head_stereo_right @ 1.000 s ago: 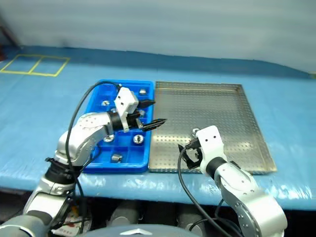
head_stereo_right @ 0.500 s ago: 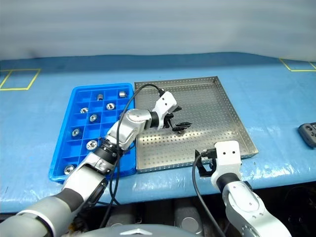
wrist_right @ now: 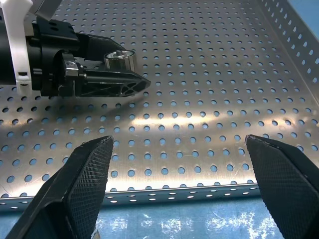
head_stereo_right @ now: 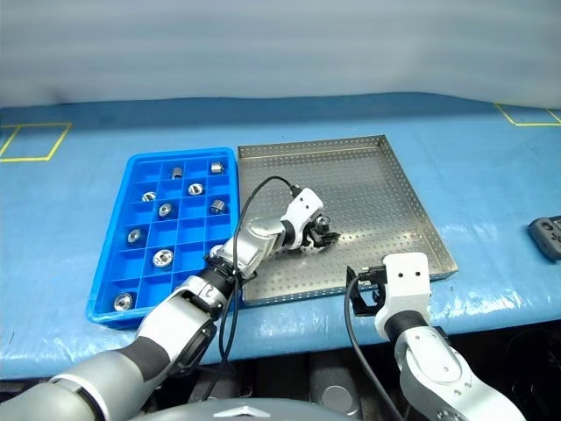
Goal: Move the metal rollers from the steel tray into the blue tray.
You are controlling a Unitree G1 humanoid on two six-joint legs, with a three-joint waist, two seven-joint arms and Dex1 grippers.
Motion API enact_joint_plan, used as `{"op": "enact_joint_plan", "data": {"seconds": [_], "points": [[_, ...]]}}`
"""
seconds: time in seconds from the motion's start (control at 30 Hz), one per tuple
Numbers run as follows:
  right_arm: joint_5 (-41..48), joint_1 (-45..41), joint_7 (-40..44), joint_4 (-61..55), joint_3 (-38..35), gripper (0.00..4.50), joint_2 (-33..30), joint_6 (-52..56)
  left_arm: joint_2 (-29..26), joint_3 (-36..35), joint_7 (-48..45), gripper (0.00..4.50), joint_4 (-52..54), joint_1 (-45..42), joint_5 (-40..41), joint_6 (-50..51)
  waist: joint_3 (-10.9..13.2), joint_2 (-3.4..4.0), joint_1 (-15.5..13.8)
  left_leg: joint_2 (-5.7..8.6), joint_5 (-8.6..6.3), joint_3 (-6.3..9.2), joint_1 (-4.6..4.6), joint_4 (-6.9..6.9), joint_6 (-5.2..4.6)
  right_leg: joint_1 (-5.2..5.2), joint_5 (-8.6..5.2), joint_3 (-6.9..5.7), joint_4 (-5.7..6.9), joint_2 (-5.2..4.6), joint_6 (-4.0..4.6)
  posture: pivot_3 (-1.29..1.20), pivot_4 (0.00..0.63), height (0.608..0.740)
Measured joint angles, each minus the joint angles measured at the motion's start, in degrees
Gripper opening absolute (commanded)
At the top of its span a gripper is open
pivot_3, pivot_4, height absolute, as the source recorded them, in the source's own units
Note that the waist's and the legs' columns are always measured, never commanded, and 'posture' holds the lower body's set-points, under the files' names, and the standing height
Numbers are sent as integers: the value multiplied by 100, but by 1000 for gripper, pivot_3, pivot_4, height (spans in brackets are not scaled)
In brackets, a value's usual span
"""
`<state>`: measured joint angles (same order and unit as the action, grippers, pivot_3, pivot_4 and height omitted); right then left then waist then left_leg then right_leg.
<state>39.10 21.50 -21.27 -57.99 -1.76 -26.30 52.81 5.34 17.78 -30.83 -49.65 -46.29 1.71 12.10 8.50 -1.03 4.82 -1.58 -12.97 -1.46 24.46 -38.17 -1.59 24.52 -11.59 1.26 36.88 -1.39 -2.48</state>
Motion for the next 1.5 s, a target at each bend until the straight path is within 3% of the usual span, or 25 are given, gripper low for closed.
{"op": "enact_joint_plan", "data": {"seconds": [0.1,0.13,0.37,0.63,0.97,1.1,1.5], "points": [[85,-51,-54,0,11,4500,-33,1,10,-87,31,1880,-19,1,-60,-17,0,0,-5,0,0,-1,0,0,-1,0,1,1,0,0,-2,-178,150,740],[113,-71,-71,0,20,4500,-36,7,12,-128,30,1760,-20,2,-60,-17,0,-1,-9,-1,0,-1,1,0,-2,1,2,1,-1,0,-3,-178,150,740],[197,-403,-69,0,128,4500,-15,263,-25,-511,15,1761,570,183,110,138,1,-1,-39,-9,0,-2,3,0,-4,4,4,5,-1,-1,-6,-105,150,740],[95,-1734,394,303,618,4500,164,712,-594,-1162,251,1761,3682,932,645,1294,0,1,-134,-10,3,-5,-1,3,-8,2,8,11,0,0,-12,27,150,740],[-273,-2836,1226,1056,1264,4500,300,902,-1717,-1562,814,1761,5934,2259,723,2392,2,-1,-539,-7,4,4,2,4,-8,1,20,0,-3,-5,-29,167,150,740],[-385,-2984,1510,1200,1395,4500,346,911,-1810,-1670,1100,1761,6334,2629,722,2649,3,-4,-721,-7,6,7,9,0,-13,0,14,-3,-9,-16,-19,194,150,740],[-692,-2994,1863,1233,1422,4500,515,1050,-1941,-1733,1505,1761,6337,2987,720,2846,4,-5,-812,-6,9,9,9,0,-16,1,13,-10,-8,-17,-16,172,150,740]]}}
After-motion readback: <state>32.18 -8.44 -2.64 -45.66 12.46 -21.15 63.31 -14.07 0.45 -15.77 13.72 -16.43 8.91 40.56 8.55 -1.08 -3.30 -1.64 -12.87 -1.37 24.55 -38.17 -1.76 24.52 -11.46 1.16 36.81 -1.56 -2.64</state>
